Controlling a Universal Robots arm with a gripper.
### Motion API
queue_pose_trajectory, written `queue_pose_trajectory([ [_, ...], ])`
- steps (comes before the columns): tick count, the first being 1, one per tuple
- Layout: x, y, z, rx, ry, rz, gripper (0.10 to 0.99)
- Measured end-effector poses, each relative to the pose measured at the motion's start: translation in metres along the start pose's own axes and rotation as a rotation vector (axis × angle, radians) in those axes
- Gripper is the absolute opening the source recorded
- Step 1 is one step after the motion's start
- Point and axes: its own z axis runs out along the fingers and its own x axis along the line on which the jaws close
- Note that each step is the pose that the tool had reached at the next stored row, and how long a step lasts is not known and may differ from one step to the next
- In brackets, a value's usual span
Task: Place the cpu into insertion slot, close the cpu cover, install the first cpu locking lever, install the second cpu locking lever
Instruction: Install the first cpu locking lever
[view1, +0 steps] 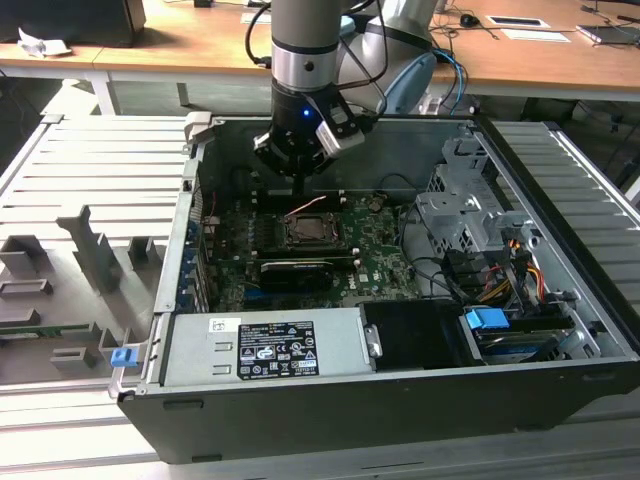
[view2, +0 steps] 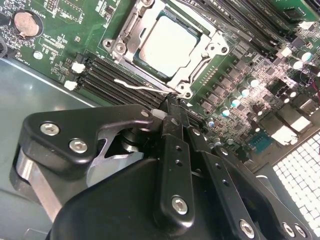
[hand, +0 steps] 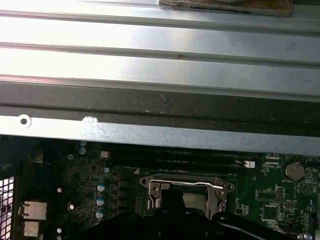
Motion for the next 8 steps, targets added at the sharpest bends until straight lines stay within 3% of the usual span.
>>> queue_pose_trajectory([
  [5, -0.0016, -0.0001, 0.0009, 0.0, -0.0001, 0.0, 0.106],
  [6, -0.0025, -0.0003, 0.0065, -0.001, -0.0006, 0.009, 0.106],
  [8, -0.0032, -0.0009, 0.0101, -0.009, -0.001, 0.011, 0.106],
])
